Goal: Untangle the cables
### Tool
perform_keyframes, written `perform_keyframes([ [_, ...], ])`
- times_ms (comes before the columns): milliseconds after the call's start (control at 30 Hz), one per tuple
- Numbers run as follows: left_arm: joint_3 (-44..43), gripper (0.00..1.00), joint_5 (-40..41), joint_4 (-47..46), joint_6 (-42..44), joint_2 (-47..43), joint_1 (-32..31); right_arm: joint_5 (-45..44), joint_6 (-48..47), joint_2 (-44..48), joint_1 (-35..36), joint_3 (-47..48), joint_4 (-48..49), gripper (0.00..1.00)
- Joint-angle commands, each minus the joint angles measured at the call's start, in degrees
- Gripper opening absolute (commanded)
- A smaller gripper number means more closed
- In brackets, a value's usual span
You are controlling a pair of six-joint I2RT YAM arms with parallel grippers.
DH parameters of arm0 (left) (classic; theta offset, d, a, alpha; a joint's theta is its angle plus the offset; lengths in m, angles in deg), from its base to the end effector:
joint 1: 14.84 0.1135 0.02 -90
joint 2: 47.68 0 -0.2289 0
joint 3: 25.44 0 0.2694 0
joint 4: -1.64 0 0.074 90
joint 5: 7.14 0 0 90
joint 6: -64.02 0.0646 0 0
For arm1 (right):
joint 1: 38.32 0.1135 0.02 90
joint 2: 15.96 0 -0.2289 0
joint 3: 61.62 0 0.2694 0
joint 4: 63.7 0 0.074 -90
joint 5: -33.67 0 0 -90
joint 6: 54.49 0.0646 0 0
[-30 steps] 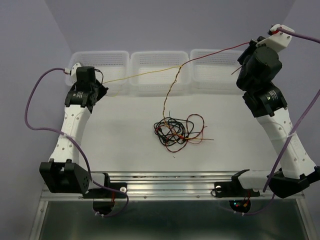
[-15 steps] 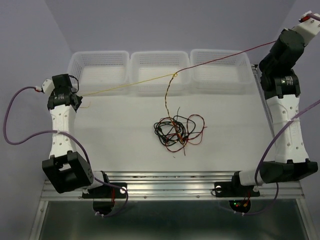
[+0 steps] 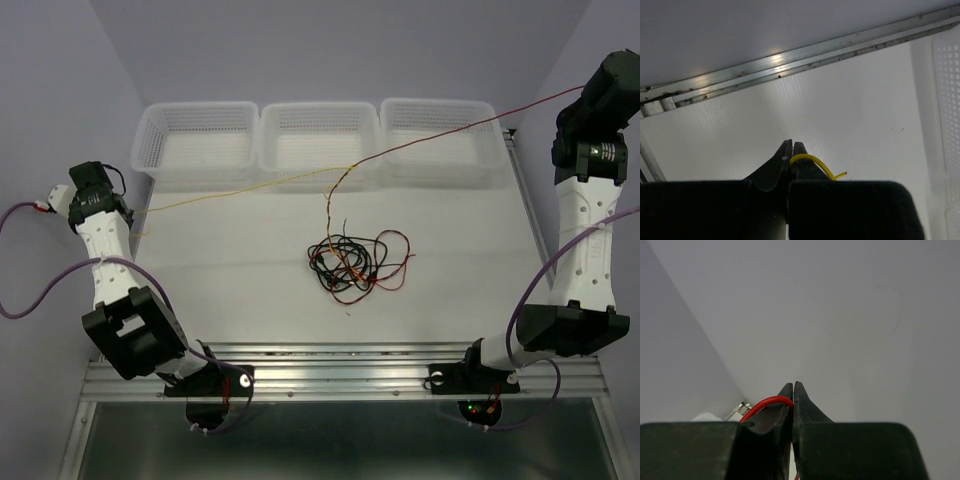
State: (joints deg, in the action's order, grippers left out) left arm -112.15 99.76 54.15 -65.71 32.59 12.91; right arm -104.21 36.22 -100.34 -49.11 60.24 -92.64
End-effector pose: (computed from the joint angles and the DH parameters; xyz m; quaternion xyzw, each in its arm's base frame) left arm 0.2950 0.1764 0.2715 -0.5552 0.7323 0.0969 0.3822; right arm 0.3126 -0.1084 0.5226 0.3657 0.5626 -0.3246 0.6667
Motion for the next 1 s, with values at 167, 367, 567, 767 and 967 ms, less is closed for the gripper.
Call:
perform_keyframes([
  [167,6.8,0.0,-7.8,-4.9,0.8,-1.9,-1.3,14.1,5.6,1.5,-0.5,2.5,-2.8,0.01],
  [367,15.3,0.04,-4.8,-7.9,-2.7,-1.4,-19.2,53.6,11.2,4.2,0.1,-5.2,-2.7,0.01],
  [567,27.9,0.46,-3.2,-10.5,-6.1,-1.1,-22.1,63.2,9.7,8.3,5.4,-9.3,0.9,0.01],
  [767,29.4,0.99,-2.4,-9.6,-6.3,-3.7,-23.9,79.8,13.3,12.7,6.5,-14.2,6.6,0.01],
  [967,23.1,0.99,2.1,0.7,-8.5,-11.3,-26.9,95.6,18.2,15.8,6.5,-19.2,13.1,0.01],
])
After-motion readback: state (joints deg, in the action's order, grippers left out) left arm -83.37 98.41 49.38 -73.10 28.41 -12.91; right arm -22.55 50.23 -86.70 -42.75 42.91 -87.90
